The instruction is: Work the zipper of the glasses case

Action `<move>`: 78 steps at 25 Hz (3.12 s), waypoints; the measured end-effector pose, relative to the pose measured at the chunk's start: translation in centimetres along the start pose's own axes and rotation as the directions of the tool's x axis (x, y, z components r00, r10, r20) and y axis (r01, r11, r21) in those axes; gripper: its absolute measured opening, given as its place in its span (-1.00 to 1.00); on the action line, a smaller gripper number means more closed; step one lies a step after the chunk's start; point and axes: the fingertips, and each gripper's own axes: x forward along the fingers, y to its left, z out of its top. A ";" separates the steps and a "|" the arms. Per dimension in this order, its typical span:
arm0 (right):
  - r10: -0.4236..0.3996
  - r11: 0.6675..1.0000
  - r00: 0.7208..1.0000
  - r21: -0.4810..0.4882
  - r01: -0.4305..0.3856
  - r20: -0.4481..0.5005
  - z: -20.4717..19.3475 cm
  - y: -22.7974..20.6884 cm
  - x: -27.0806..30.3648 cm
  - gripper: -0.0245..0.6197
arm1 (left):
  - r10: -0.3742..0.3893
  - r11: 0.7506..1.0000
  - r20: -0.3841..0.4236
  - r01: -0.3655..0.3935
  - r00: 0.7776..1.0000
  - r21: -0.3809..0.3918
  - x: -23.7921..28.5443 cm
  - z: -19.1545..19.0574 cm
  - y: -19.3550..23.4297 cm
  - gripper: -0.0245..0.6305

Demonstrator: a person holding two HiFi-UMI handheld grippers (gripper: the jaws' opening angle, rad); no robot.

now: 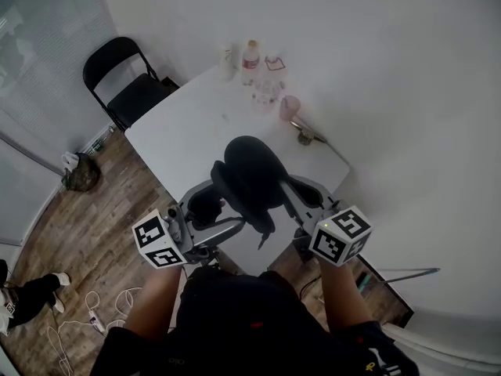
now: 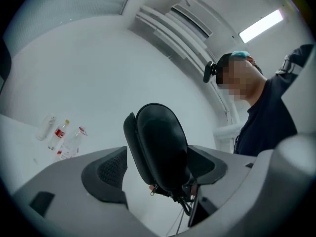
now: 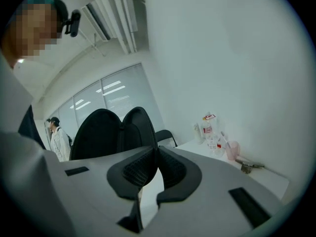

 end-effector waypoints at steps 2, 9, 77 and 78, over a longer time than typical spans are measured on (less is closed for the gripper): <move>0.018 0.997 1.000 -0.076 -0.017 0.013 0.1 1.0 0.2 -0.80 | 0.003 1.000 0.020 -0.003 1.000 -0.009 0.0 0.1 0.2 0.27; 0.119 0.971 0.993 -0.208 -0.121 -0.020 -0.8 4.6 1.1 -0.80 | -0.013 0.999 0.086 0.018 0.996 -0.048 -0.1 0.7 0.4 0.35; 0.494 0.867 0.851 -0.025 -0.498 0.177 -1.1 10.0 -1.5 -0.10 | 0.074 0.972 0.285 -0.005 0.956 -0.237 -0.8 4.5 1.0 -0.11; 0.472 0.880 0.860 -0.038 -0.474 0.192 -1.1 9.5 -1.8 -0.10 | 0.092 0.970 0.299 -0.017 0.950 -0.243 -0.9 5.2 1.3 -0.12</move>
